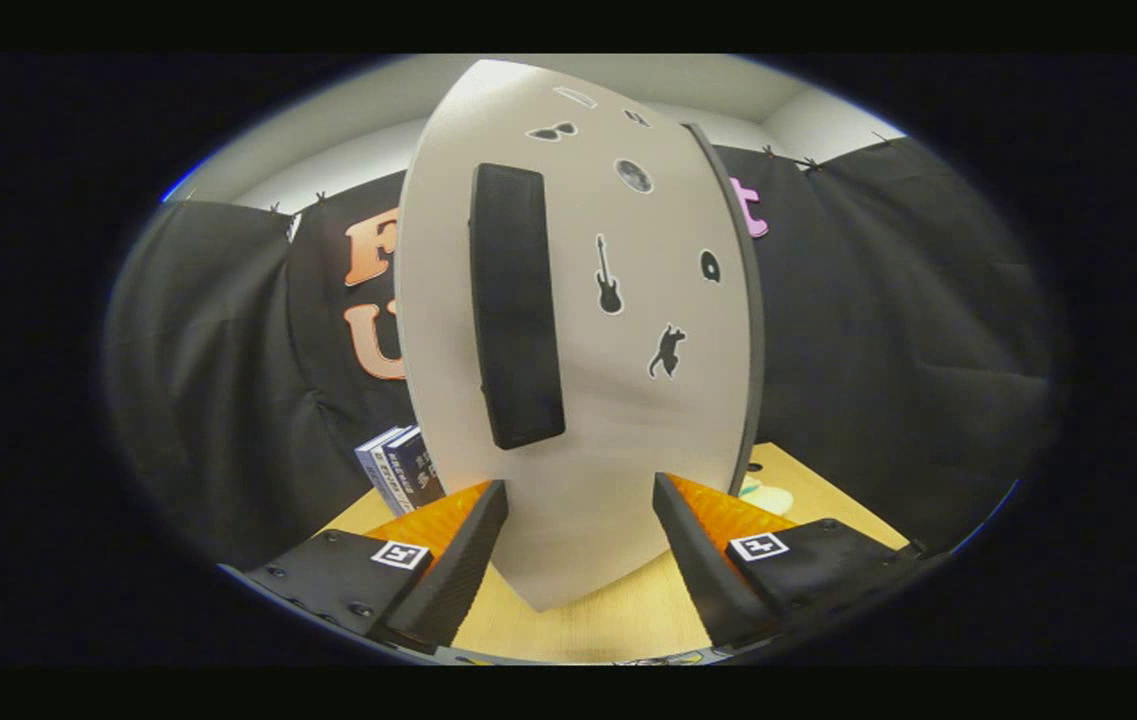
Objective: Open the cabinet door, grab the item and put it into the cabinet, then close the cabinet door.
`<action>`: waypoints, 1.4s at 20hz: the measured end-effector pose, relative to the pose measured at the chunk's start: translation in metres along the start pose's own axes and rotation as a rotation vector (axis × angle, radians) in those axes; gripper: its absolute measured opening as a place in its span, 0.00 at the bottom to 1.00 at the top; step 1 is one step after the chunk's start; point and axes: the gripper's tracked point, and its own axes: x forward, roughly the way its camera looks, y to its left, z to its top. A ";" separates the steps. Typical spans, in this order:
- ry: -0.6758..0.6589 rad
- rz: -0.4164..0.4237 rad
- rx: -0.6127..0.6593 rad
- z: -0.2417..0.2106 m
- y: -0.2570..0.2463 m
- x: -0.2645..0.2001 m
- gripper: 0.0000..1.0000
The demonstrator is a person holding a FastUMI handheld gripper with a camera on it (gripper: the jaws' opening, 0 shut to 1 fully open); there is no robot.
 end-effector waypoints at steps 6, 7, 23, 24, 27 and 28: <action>0.020 -0.049 -0.083 -0.005 0.033 0.069 0.94; 0.007 -0.065 -0.091 -0.003 0.031 0.075 0.93; 0.062 -0.112 0.008 -0.020 0.015 0.138 0.93; 0.062 -0.105 0.001 -0.020 0.017 0.144 0.93; 0.066 -0.081 -0.011 -0.016 0.017 0.157 0.93; 0.069 -0.071 -0.011 -0.016 0.017 0.157 0.93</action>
